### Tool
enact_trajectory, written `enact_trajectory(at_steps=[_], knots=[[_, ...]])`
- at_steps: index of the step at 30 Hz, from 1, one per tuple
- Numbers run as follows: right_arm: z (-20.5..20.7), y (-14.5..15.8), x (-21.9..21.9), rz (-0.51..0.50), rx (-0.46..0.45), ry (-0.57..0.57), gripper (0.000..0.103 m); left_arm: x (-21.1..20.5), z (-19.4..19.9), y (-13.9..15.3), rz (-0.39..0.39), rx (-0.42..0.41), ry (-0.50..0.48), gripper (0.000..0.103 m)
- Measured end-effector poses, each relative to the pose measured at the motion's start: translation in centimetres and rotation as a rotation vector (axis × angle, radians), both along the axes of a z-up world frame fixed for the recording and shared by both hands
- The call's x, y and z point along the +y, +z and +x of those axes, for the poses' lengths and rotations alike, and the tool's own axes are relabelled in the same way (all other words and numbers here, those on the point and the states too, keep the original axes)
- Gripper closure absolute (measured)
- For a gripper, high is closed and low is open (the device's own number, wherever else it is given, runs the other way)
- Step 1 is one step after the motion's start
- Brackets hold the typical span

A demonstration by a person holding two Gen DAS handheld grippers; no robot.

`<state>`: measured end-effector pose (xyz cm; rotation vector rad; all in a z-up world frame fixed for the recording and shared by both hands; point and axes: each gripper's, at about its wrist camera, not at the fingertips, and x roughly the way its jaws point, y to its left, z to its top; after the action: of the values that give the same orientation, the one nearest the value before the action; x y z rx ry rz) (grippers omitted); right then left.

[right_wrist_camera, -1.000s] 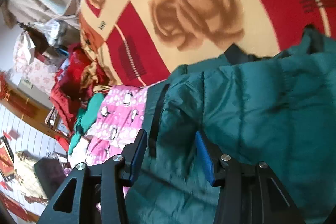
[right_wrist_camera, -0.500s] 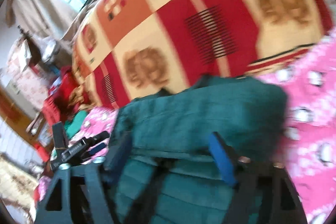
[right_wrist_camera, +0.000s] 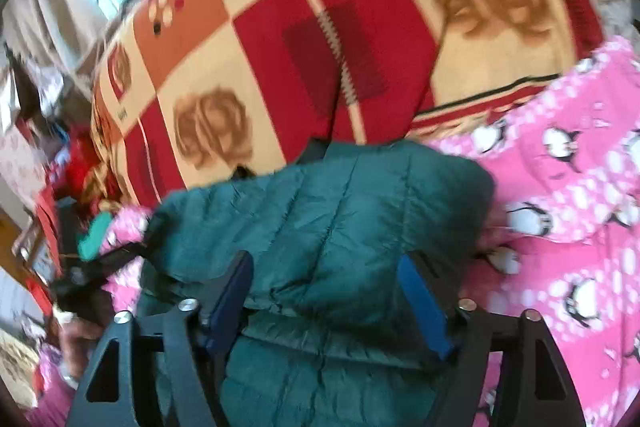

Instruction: Fold large clothes

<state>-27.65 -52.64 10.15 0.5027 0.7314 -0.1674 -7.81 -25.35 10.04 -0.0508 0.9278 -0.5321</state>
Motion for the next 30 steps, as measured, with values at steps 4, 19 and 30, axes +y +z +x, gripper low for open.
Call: enact_trajectory(at_steps=[4, 19, 30], knots=[[3.0, -3.0, 0.8, -0.042, 0.081, 0.037, 0.036, 1.3, 0.5, -1.1, 0.022, 0.002, 0.028, 0.089], [3.0, -4.2, 1.2, -0.065, 0.101, 0.046, 0.036, 2.1, -0.1, -0.9, 0.0, 0.023, 0.032, 0.042], [4.5, -1.4, -1.1, -0.134, 0.069, -0.061, 0.036, -3.0, -0.8, 1.8, 0.026, -0.104, -0.026, 0.032]])
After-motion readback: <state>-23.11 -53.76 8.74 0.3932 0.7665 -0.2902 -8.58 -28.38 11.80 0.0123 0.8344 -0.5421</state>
